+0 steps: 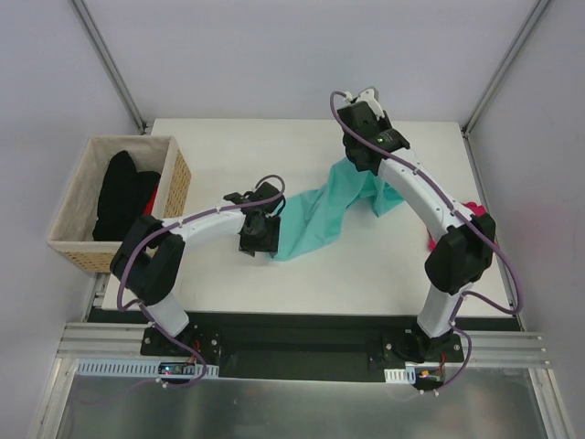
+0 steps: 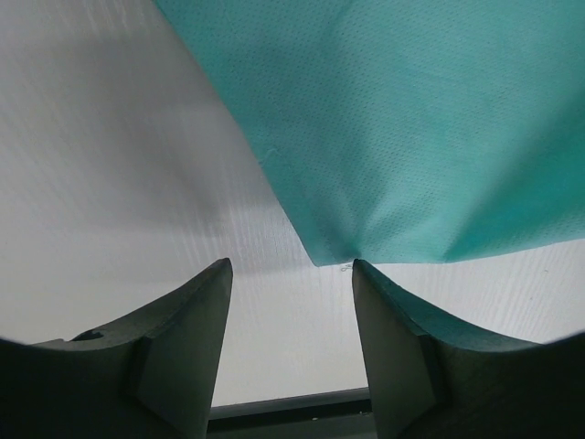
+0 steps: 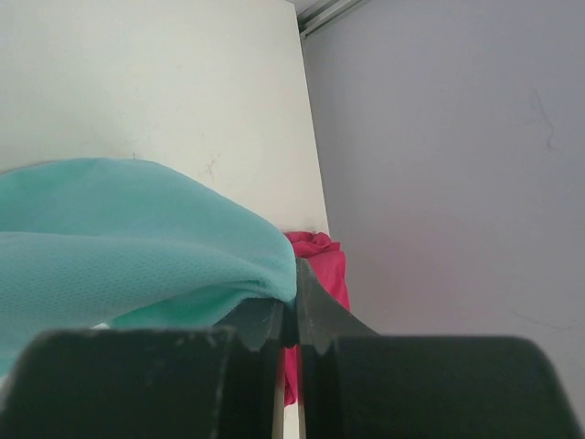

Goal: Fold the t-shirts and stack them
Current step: Flatten out the tshirt

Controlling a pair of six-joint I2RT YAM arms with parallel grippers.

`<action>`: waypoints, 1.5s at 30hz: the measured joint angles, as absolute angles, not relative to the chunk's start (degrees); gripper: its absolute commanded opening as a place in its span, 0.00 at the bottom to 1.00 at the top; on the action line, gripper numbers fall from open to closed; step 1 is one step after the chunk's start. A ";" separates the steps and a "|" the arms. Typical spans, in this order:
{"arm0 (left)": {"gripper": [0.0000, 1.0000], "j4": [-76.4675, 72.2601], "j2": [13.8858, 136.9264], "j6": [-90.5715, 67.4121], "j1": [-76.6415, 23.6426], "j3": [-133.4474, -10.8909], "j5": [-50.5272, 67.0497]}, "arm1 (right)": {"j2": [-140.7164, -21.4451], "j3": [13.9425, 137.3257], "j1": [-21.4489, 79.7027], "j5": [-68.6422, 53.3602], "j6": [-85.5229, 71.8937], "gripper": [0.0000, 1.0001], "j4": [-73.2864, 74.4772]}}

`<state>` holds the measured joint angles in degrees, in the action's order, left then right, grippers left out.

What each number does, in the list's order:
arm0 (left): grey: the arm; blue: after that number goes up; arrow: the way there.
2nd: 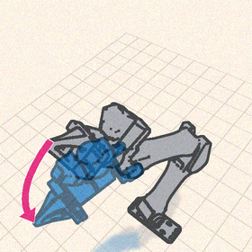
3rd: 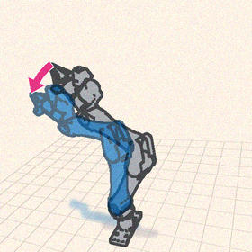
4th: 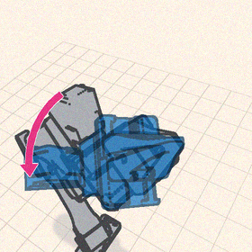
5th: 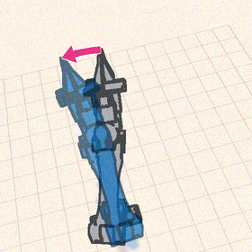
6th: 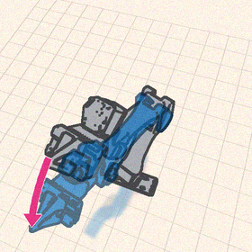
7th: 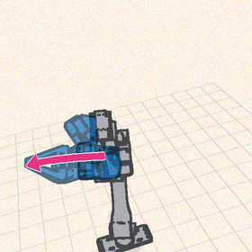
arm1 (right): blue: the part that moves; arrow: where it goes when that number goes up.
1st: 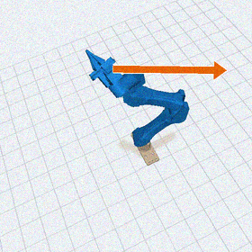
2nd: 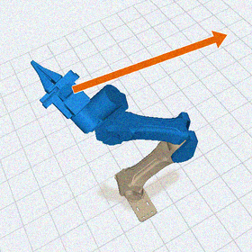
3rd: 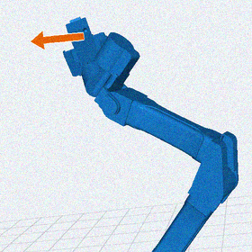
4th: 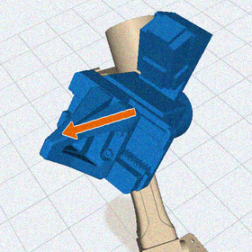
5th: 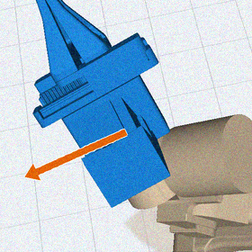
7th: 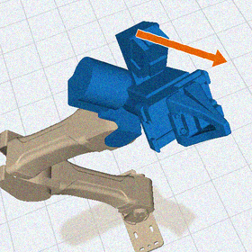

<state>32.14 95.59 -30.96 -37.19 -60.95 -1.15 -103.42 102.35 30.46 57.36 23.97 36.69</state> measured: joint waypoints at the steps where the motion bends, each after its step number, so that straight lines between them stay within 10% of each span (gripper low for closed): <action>1: 0.54 31.94 95.64 -30.96 -37.19 -60.95 -0.93 | -103.09 102.02 30.44 57.28 23.94 0.01 36.73; 8: 0.46 31.27 97.49 -30.96 -37.56 -61.04 0.60 | -100.88 100.55 29.82 56.47 23.14 0.01 36.77; 19: 0.00 30.55 98.39 -31.09 -37.93 -61.39 3.03 | -100.66 100.14 29.47 55.96 22.52 0.01 36.73; 45: 0.00 40.47 75.16 -30.48 -32.82 -79.81 -17.39 | -100.73 103.63 29.32 54.96 21.65 0.01 37.69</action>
<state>40.47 75.16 -30.48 -32.82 -79.81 -17.39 -100.73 103.63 29.32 54.96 21.65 37.69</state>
